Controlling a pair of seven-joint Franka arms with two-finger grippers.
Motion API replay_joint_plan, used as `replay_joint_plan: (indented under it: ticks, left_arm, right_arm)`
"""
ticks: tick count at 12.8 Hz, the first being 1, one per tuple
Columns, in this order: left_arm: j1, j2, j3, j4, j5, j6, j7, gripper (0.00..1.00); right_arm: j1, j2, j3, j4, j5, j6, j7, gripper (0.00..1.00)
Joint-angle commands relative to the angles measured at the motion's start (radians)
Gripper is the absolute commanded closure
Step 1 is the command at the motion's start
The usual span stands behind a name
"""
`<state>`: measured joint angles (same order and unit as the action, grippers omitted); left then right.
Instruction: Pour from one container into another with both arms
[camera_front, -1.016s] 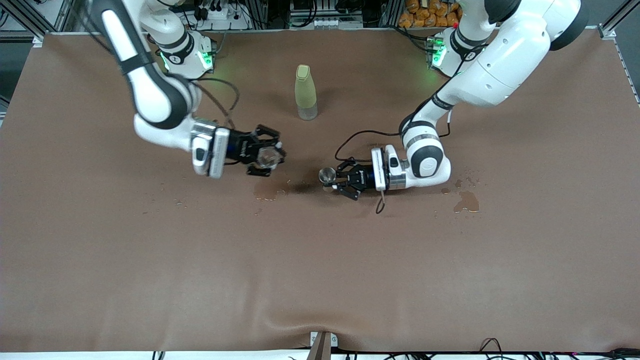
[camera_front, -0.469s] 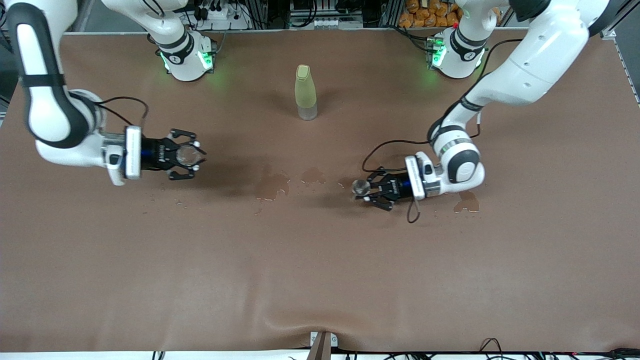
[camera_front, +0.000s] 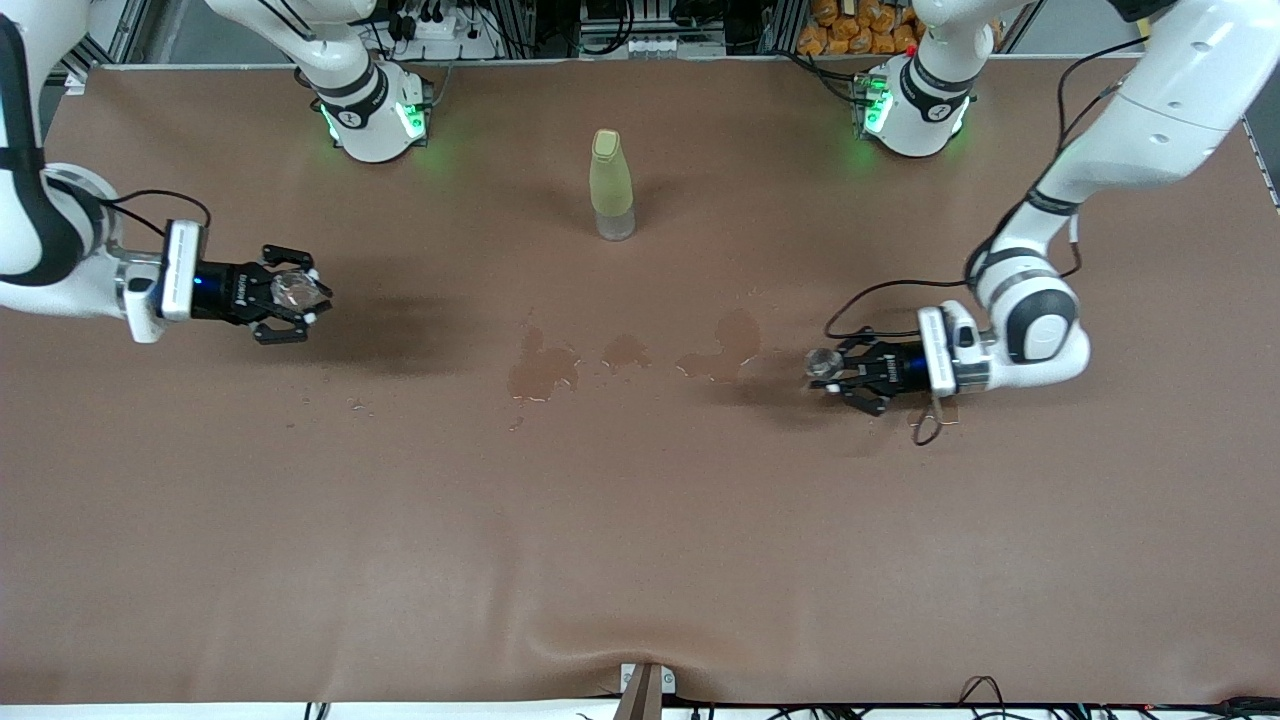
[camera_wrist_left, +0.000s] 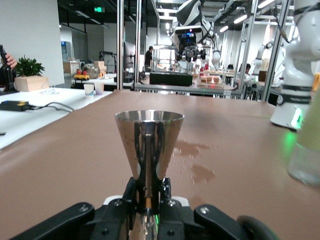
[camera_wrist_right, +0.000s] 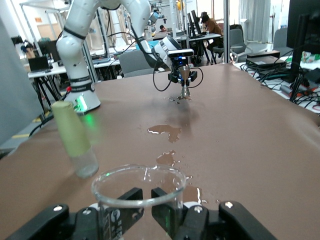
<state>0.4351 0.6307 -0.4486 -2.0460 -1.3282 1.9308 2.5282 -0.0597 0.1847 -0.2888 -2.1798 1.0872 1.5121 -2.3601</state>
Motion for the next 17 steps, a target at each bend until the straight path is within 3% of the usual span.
replay_joint_plan:
  ticks: [1, 7, 10, 17]
  left_arm:
    - [0.127, -0.011, -0.012, -0.017, 0.111, -0.045, -0.017, 1.0]
    - [0.335, 0.086, 0.002, 0.029, 0.365, -0.162, -0.023, 1.0]
    - [0.34, 0.122, 0.06, 0.094, 0.456, -0.211, -0.02, 1.0]
    - [0.335, 0.185, 0.073, 0.142, 0.429, -0.233, -0.02, 1.0]
  right_arm:
    - [-0.077, 0.057, 0.008, 0.047, -0.049, -0.081, -0.102, 1.0]
    - [-0.101, 0.223, 0.011, 0.063, -0.029, -0.101, -0.289, 1.0]
    - [-0.078, 0.34, 0.011, 0.095, 0.029, -0.096, -0.387, 1.0]
    - [-0.022, 0.512, 0.013, 0.167, 0.152, -0.084, -0.518, 1.0]
